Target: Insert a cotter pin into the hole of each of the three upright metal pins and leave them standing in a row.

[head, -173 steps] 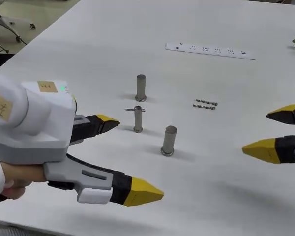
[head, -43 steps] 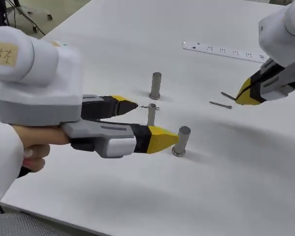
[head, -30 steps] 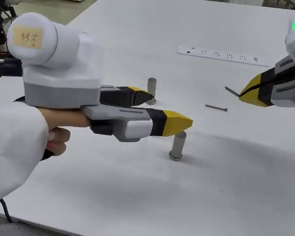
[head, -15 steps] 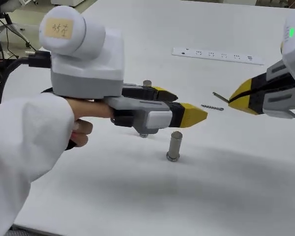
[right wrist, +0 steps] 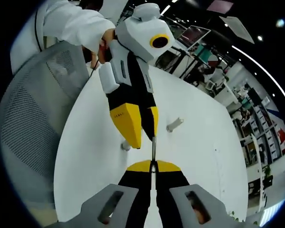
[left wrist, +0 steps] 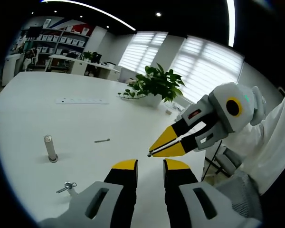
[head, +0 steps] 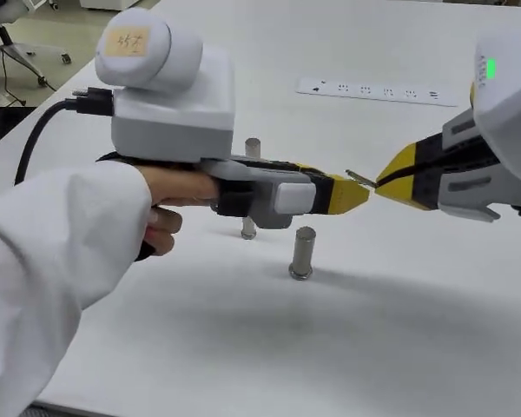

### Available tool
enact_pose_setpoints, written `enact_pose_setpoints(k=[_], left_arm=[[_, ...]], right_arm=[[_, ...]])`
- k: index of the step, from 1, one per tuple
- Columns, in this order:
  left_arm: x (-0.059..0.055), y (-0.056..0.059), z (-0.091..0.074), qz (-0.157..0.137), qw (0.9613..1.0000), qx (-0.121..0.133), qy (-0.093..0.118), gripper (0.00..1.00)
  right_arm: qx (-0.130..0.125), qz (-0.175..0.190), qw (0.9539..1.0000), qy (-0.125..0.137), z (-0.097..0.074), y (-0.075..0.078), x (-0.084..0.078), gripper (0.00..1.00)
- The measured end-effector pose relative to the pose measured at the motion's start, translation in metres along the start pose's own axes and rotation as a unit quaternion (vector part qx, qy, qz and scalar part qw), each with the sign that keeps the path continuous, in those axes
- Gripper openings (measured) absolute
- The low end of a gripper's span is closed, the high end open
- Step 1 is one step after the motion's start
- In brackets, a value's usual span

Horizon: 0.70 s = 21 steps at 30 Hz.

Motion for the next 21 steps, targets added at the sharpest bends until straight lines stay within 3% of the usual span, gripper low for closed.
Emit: enact_pose_setpoints(k=[7,21], left_arm=[[-0.001,0.002,0.001,-0.003,1.0,-0.007,-0.003,0.08],[-0.003,0.004,0.003,-0.008,0.9997,-0.016,-0.015,0.01]], right_arm=[[0.008,-0.007,0.9999,0.006,0.001,-0.007,0.005,0.0],[0.008,-0.023,0.9997,0.007,0.001,-0.012,0.012,0.0]])
Point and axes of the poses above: the centre of the closed fingertips' face, and the gripper's own axes: z roughly forward along the fingers, y roughly to its right, x roughly out of its top, the point moved 3 cm from there along -z, roughly backward along the fingers, and after that the axes turned 9 degrees about x, right-handed, at the moved point
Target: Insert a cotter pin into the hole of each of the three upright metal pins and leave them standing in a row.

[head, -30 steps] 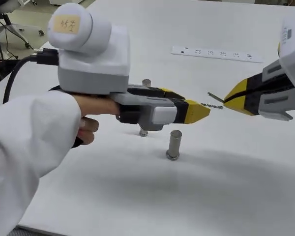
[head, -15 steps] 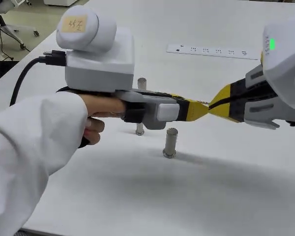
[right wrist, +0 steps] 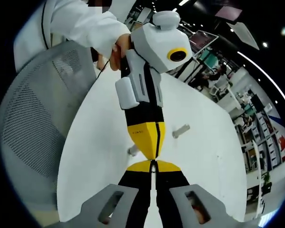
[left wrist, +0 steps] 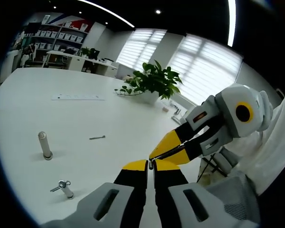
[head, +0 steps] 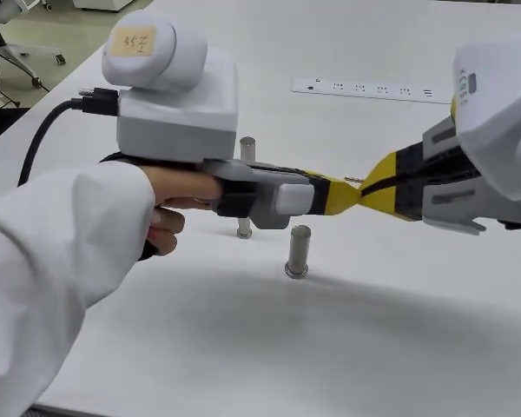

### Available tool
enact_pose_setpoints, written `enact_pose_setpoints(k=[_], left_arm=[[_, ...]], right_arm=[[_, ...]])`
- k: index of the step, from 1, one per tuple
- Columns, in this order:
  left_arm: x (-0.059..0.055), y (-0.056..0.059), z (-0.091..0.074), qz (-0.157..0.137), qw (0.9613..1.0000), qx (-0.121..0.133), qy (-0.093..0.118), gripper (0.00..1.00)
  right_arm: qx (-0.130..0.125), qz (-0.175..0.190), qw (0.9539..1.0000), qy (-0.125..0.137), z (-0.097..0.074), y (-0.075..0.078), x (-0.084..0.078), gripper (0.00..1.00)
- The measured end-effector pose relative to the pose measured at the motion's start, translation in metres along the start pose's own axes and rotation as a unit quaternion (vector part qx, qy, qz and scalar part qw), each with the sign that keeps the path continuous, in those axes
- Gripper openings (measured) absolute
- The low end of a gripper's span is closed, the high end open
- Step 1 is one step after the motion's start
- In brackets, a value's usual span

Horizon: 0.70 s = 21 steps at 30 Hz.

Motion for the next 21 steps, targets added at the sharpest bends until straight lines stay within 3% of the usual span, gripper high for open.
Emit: enact_pose_setpoints(k=[13,21], left_arm=[[0.0006,-0.0015,-0.0035,-0.016,0.9997,-0.013,-0.012,0.0],[-0.0006,-0.0008,-0.0044,-0.005,0.9998,-0.009,-0.02,0.0]], right_arm=[[0.002,-0.007,1.0,0.003,-0.0005,-0.0029,0.0036,0.0],[0.006,-0.015,0.9999,0.003,-0.0001,-0.0065,0.0053,0.0]])
Point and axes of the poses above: the centre of the closed fingertips' face, and the gripper's own axes: z roughly forward along the fingers, y roughly to its right, x roughly out of its top, the point moved 3 cm from there along -z, roughly backward along the fingers, and after that the axes turned 9 degrees about x, right-handed, at the moved point
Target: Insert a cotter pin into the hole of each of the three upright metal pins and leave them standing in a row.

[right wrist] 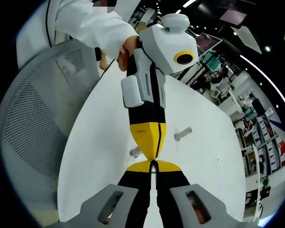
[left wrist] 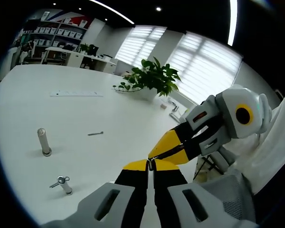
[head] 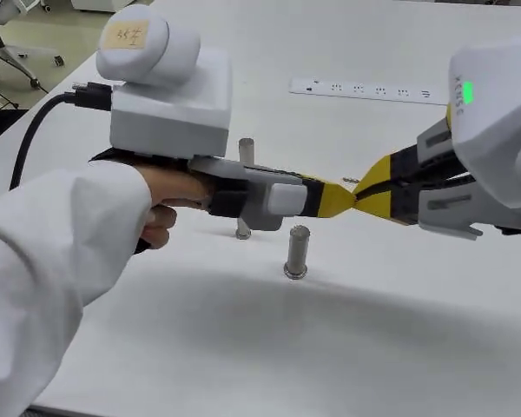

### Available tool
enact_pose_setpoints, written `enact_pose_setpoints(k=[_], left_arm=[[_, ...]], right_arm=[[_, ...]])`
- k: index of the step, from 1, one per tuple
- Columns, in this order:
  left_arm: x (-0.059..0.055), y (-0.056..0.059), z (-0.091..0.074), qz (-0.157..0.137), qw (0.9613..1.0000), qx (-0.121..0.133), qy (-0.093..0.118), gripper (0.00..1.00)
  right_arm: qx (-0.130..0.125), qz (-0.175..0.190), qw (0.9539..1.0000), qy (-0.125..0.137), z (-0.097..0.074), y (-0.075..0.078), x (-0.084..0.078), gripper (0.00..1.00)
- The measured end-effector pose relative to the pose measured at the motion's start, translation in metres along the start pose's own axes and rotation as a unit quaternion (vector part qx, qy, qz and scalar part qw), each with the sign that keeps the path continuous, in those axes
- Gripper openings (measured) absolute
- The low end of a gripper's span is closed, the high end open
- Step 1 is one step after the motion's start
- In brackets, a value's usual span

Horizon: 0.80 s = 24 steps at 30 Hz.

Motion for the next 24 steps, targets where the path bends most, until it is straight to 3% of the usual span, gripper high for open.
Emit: enact_pose_setpoints(k=[14,18,24], left_arm=[[-0.0041,0.0005,-0.0025,0.019,0.9998,0.003,-0.004,0.0],[-0.005,-0.0021,-0.0038,0.022,0.9997,0.012,-0.006,0.0],[-0.0072,-0.0047,-0.0081,0.041,0.999,0.016,-0.005,0.0]], right_arm=[[0.008,0.011,0.9998,0.013,0.0035,-0.001,0.0002,0.0],[0.006,0.016,0.9996,0.022,0.0058,0.0002,-0.0013,0.13],[0.009,0.059,0.9972,0.045,0.006,0.0023,-0.0048,0.2]])
Point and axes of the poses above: the centre of the closed fingertips' face, and the gripper's own axes: z roughly forward along the fingers, y roughly to its right, x roughly out of its top, the point moved 3 cm from there along -z, roughly backward along the fingers, and after that the axes turned 9 degrees about x, right-handed, at the moved point
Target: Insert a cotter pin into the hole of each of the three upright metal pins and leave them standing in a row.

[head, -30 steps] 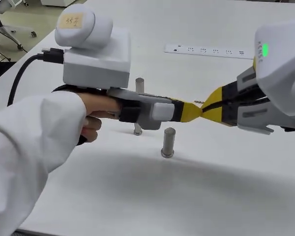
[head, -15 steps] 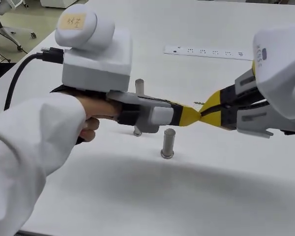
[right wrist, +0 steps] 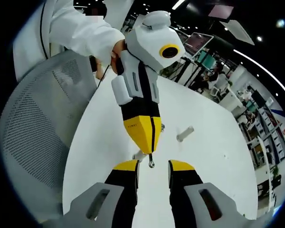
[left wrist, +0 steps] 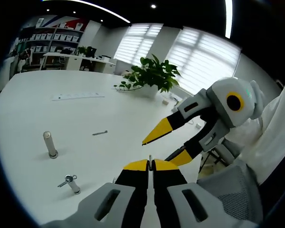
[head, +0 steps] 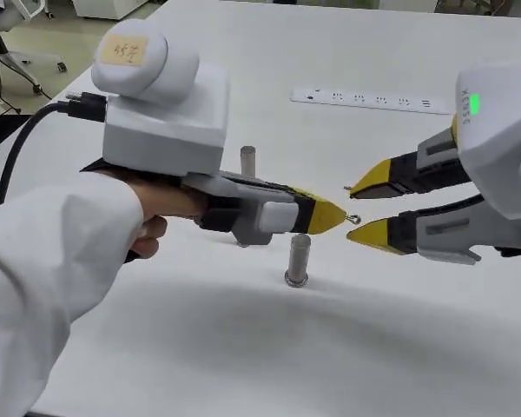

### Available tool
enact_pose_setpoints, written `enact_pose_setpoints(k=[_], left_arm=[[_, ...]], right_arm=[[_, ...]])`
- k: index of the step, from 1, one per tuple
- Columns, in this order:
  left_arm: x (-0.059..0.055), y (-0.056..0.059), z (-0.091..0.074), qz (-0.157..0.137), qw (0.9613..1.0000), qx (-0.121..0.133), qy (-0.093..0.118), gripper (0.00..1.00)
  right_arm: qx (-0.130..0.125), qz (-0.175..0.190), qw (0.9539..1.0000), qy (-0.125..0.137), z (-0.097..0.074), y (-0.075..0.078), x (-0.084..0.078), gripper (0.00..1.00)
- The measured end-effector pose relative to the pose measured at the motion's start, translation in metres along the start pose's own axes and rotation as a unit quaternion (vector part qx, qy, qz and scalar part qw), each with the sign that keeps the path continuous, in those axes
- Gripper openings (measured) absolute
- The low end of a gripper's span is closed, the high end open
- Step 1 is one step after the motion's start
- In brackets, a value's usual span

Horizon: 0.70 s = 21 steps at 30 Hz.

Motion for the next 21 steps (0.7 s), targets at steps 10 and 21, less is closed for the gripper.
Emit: enact_pose_setpoints(k=[10,21], left_arm=[[0.0,0.01,-0.009,0.066,0.997,-0.022,0.033,0.0],[0.003,0.023,-0.016,0.163,0.9835,-0.047,0.064,0.0]], right_arm=[[0.043,0.093,0.994,0.039,0.002,-0.004,-0.007,0.22],[0.089,0.156,0.9793,0.093,0.0,-0.02,0.004,0.15]])
Point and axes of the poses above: the centre of the closed fingertips' face, and the gripper's own axes: z roughly forward along the fingers, y roughly to its right, x roughly out of its top, the point moved 3 cm from there along -z, roughly backward along the fingers, and after that the axes turned 9 degrees about x, right-handed, at the moved point
